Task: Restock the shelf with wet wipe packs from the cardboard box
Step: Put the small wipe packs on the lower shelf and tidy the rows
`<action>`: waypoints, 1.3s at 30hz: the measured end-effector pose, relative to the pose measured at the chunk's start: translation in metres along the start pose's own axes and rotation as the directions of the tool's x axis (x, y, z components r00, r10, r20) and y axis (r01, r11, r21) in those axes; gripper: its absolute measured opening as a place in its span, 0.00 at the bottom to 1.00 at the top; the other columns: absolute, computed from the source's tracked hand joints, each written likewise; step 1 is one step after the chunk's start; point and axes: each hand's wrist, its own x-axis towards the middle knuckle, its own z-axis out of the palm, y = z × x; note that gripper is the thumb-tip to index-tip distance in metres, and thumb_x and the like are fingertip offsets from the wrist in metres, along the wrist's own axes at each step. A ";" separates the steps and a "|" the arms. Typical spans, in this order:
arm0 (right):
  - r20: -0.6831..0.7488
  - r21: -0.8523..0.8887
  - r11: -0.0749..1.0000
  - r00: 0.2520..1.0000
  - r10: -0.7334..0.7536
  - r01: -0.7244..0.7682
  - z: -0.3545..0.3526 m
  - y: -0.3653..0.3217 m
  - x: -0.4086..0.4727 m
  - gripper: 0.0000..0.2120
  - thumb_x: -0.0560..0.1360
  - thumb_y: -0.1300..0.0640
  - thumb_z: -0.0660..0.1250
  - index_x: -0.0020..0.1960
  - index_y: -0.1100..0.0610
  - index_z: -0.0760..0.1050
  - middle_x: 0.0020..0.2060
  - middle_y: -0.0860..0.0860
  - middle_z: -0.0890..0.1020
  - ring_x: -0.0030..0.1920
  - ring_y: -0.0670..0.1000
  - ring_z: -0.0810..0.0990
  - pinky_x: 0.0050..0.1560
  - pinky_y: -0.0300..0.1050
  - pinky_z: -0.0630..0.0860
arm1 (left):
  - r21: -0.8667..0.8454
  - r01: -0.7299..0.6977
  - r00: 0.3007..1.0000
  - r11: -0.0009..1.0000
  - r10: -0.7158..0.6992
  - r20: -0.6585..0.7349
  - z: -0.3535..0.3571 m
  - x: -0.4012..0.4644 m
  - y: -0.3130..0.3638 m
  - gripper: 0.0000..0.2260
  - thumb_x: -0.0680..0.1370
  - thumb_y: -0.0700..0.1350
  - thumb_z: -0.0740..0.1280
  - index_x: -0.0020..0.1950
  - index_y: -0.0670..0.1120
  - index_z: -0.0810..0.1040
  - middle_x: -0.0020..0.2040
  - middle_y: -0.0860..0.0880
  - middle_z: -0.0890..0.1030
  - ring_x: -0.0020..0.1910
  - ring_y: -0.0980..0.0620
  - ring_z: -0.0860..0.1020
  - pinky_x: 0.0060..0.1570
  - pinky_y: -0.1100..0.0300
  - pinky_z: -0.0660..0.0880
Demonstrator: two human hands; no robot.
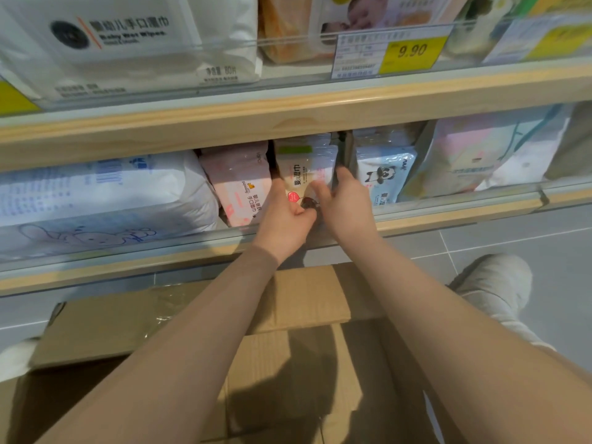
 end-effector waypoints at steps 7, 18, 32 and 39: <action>0.036 0.044 0.999 0.999 -0.021 0.020 0.001 0.006 0.005 0.11 0.81 0.54 0.58 0.42 0.60 0.67 0.29 0.49 0.69 0.29 0.44 0.67 0.29 0.42 0.62 | -0.106 0.083 0.996 0.991 -0.085 -0.012 0.006 0.013 0.002 0.13 0.75 0.40 0.64 0.56 0.45 0.64 0.32 0.46 0.74 0.20 0.52 0.69 0.19 0.63 0.65; -0.020 0.084 0.996 1.000 0.014 -0.012 0.006 0.009 0.009 0.15 0.81 0.50 0.57 0.41 0.59 0.68 0.31 0.52 0.74 0.33 0.51 0.74 0.31 0.41 0.65 | -0.104 0.066 0.997 0.992 -0.061 0.043 0.000 0.005 0.005 0.21 0.77 0.39 0.62 0.69 0.45 0.61 0.38 0.47 0.79 0.27 0.53 0.79 0.24 0.65 0.72; 0.131 -0.631 0.633 0.866 -0.483 0.449 -0.001 -0.004 -0.006 0.27 0.68 0.68 0.70 0.64 0.56 0.68 0.60 0.57 0.73 0.64 0.60 0.68 0.66 0.54 0.64 | 0.905 -0.173 0.936 0.388 0.351 0.029 -0.043 -0.016 -0.025 0.37 0.75 0.45 0.65 0.77 0.52 0.45 0.69 0.43 0.55 0.70 0.41 0.52 0.73 0.48 0.46; 0.154 -0.603 0.671 0.888 -0.433 0.432 0.011 -0.006 -0.001 0.28 0.70 0.70 0.65 0.69 0.58 0.65 0.68 0.59 0.68 0.71 0.61 0.61 0.70 0.53 0.61 | 0.912 -0.182 0.933 0.367 0.358 0.042 -0.043 -0.013 -0.030 0.39 0.75 0.45 0.65 0.77 0.51 0.42 0.71 0.41 0.54 0.71 0.40 0.51 0.73 0.48 0.41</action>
